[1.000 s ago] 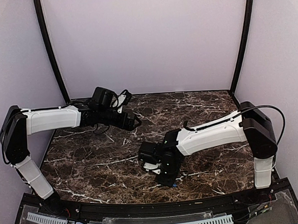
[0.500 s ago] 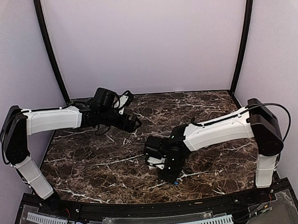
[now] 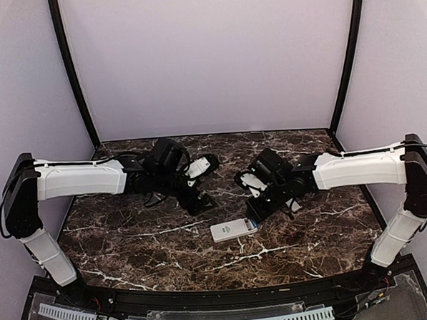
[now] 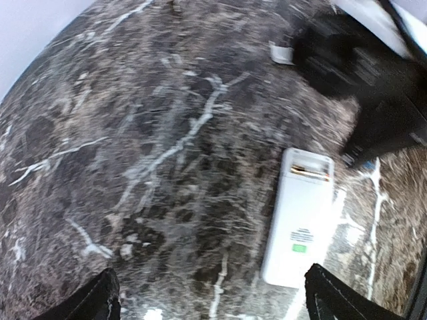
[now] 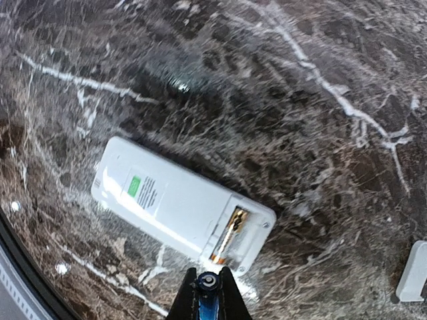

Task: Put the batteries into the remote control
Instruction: Pick up the battery at the center of the board, then hold the remote control without the battery cover at the center of the board.

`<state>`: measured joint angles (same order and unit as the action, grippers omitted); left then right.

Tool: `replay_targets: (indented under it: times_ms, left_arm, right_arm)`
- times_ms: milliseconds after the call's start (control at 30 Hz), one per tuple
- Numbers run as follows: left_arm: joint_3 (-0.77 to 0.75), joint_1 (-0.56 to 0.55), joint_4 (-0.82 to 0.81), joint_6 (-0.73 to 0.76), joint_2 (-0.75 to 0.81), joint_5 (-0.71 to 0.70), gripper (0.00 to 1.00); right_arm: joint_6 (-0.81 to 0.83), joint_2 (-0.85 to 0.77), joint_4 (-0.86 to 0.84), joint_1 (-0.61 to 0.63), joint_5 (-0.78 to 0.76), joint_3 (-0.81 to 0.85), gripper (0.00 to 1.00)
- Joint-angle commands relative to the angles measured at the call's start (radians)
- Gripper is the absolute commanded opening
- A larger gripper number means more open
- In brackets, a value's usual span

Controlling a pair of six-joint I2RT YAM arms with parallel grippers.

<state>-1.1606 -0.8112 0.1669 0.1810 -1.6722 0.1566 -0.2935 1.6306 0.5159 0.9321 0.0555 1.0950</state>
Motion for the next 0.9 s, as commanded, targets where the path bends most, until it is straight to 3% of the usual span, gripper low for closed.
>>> replay_targets:
  times_ms: [0,333,867]
  left_arm:
    - [0.037,-0.075,0.11,0.173,-0.01,0.142,0.97]
    - [0.089,-0.097,0.021,0.203,-0.135,0.154,0.99]
    - [0.074,-0.114,-0.024,0.217,-0.226,0.118,0.99]
  right_arm:
    - [-0.042,-0.052,-0.256,-0.071,0.013,-0.077,0.0]
    - [-0.085,-0.001,-0.582,-0.121,0.062,-0.243,0.0]
    - [-0.069,0.054,-0.661,-0.136,0.085,-0.326,0.0]
